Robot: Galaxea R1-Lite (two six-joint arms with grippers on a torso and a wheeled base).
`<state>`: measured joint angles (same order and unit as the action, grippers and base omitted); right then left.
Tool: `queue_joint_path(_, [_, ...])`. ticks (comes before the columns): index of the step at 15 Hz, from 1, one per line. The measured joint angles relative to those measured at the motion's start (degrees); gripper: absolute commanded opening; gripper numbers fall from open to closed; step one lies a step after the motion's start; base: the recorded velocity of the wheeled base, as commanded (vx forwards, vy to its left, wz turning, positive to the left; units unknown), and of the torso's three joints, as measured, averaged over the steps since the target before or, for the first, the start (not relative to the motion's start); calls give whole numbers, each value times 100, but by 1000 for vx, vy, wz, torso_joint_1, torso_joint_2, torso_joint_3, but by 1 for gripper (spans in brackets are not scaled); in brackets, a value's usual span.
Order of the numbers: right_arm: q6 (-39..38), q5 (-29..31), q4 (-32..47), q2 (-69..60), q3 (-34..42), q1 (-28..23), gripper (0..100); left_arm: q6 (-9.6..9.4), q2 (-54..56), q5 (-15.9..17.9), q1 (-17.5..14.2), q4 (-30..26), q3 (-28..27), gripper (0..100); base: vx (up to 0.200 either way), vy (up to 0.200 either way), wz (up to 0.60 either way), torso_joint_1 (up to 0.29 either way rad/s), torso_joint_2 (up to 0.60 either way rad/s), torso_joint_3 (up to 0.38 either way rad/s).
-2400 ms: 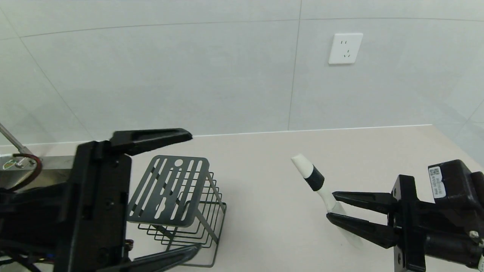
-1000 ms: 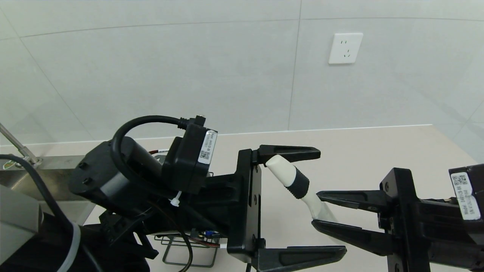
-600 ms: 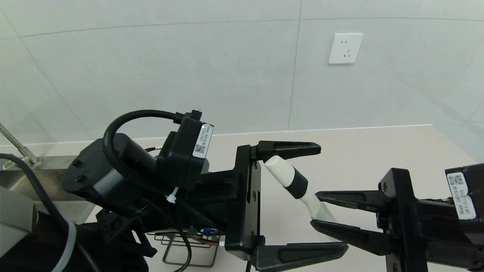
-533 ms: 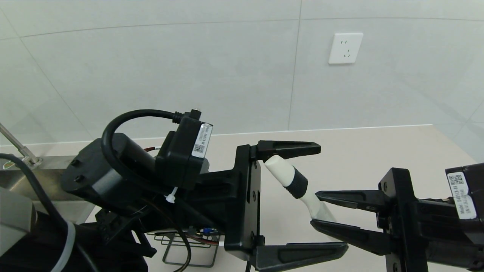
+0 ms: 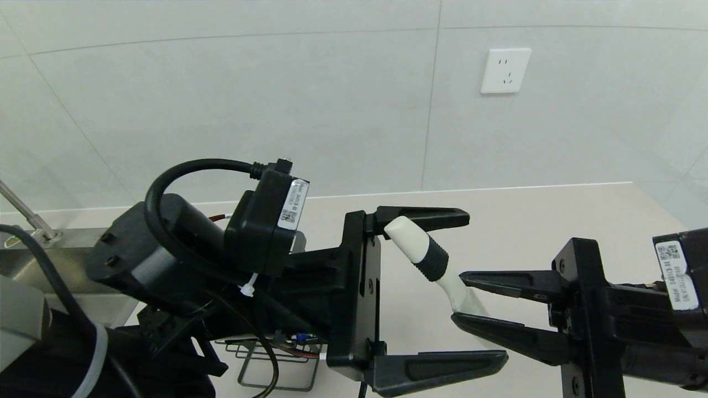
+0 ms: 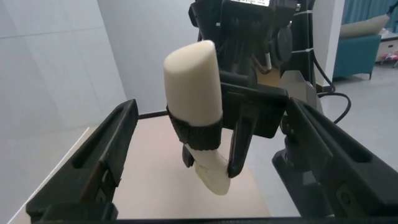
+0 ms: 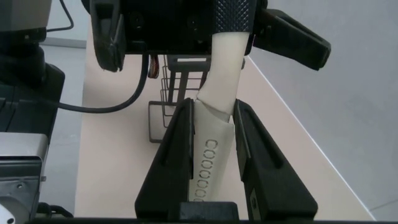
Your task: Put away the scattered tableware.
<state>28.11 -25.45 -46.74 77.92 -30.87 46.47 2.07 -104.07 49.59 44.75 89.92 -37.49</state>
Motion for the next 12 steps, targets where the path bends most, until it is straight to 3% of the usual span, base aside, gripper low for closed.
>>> queue_joint_path(4, [2,0,-6,33,-160,2,0,-5,55,-20,-7,18,11,0,0,0,0,0,0,0])
queue_joint_path(5, [10,-9,-22,60,-265,2,100,-7,85,-20,-5,18,12,0,0,0,0,0,0,0])
queue_joint_path(8, [7,9,-78,176,-358,-4,100,-7,149,-18,-5,-11,37,0,0,0,0,0,0,0])
queue_joint_path(12, [-6,33,-138,293,-280,118,100,127,319,-391,-286,-6,135,0,0,0,0,0,0,0])
